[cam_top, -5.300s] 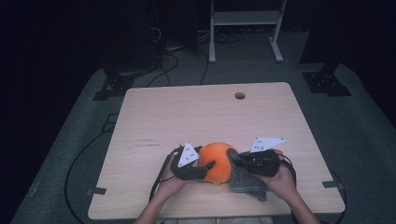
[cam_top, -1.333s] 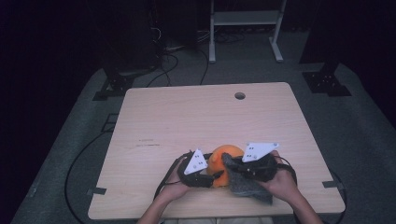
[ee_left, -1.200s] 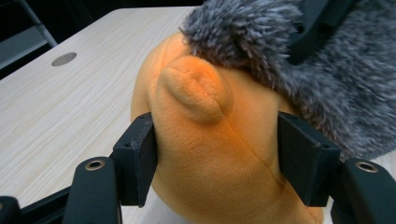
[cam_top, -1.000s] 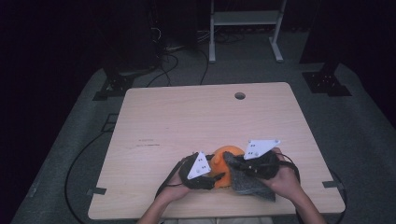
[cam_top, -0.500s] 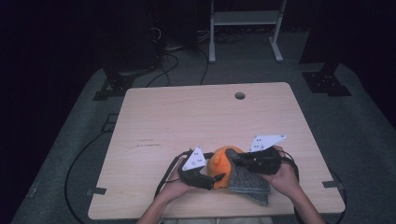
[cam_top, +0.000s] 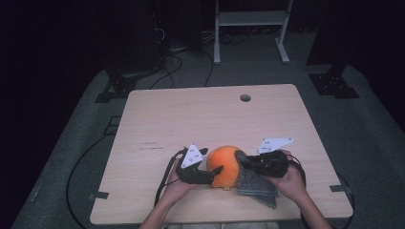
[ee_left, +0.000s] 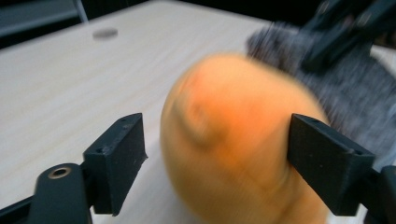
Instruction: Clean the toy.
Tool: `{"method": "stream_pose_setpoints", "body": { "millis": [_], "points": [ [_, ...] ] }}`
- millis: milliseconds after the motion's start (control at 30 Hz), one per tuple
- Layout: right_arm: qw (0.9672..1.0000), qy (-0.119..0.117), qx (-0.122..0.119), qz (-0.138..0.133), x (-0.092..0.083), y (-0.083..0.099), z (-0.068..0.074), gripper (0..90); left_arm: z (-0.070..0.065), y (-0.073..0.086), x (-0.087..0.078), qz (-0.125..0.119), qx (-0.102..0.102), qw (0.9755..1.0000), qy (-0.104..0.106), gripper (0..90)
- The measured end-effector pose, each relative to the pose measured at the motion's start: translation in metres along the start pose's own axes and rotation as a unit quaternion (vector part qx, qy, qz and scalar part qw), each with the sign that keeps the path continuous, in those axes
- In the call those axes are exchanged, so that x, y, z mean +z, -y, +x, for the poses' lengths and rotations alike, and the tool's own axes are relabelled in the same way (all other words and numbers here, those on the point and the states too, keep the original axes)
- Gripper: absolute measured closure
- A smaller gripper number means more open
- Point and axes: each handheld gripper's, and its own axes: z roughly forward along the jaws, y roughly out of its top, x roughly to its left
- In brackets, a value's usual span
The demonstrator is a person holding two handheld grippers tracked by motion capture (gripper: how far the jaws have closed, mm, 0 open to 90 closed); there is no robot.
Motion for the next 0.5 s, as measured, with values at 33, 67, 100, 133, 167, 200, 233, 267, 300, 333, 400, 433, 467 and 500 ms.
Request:
{"method": "stream_pose_setpoints", "body": {
  "millis": [33, 67, 100, 133, 167, 200, 233, 267, 300, 333, 400, 433, 467, 500],
  "points": [
    [1.0, -0.006, -0.005, -0.004, 0.001, -0.002, 0.004, 78.5, 0.0, 0.0, 0.0, 0.0, 0.0, 1.0, 0.0, 23.6],
    [0.9999, -0.005, -0.011, -0.002, 0.002, -0.003, 0.007, 78.5, -0.003, 0.001, 0.002, 0.009, 0.02, 0.9997, -0.005, 27.4],
    [0.9999, -0.003, -0.016, 0.0, 0.001, -0.004, 0.008, 78.6, -0.002, 0.003, 0.002, 0.013, 0.025, 0.9996, -0.007, 31.4],
    [0.9998, -0.004, -0.019, 0.001, 0.001, -0.003, 0.008, 78.6, -0.001, 0.004, 0.002, 0.016, 0.025, 0.9995, -0.009, 33.1],
    [0.9998, -0.009, -0.016, 0.001, 0.001, -0.003, 0.008, 78.6, 0.0, 0.005, 0.002, 0.016, 0.023, 0.9995, -0.011, 34.6],
    [0.9998, -0.009, -0.016, 0.001, 0.001, -0.003, 0.008, 78.6, 0.0, 0.005, 0.002, 0.016, 0.023, 0.9995, -0.011, 35.7],
    [0.9998, -0.01, -0.014, 0.014, 0.001, 0.0, 0.004, 78.6, 0.002, 0.007, 0.001, 0.027, 0.034, 0.9988, -0.022, 36.6],
    [0.9997, -0.008, -0.014, 0.017, 0.001, 0.002, 0.002, 78.6, 0.004, 0.008, 0.001, 0.027, 0.036, 0.9987, -0.023, 36.8],
    [0.9997, -0.009, -0.007, 0.022, 0.001, 0.005, -0.001, 78.5, 0.005, 0.01, 0.002, 0.025, 0.033, 0.9989, -0.022, 37.3],
    [0.9996, -0.014, 0.003, 0.023, 0.002, 0.007, -0.004, 78.5, 0.005, 0.01, 0.002, 0.025, 0.031, 0.999, -0.023, 37.3],
    [0.9995, -0.02, 0.014, 0.018, 0.002, 0.008, -0.006, 78.5, 0.003, 0.008, 0.002, 0.027, 0.034, 0.9986, -0.029, 35.8],
    [0.9996, -0.015, 0.009, 0.02, 0.002, 0.006, -0.003, 78.6, 0.002, 0.006, 0.001, 0.019, 0.027, 0.999, -0.03, 31.4],
    [0.9996, -0.011, 0.005, 0.023, 0.004, 0.005, 0.0, 78.6, 0.002, 0.006, 0.001, 0.019, 0.027, 0.999, -0.03, 26.2],
    [0.9996, -0.01, -0.002, 0.025, 0.005, 0.005, 0.003, 78.6, 0.0, 0.002, -0.001, 0.002, 0.031, 0.9987, -0.039, 20.6]
  ]
}}
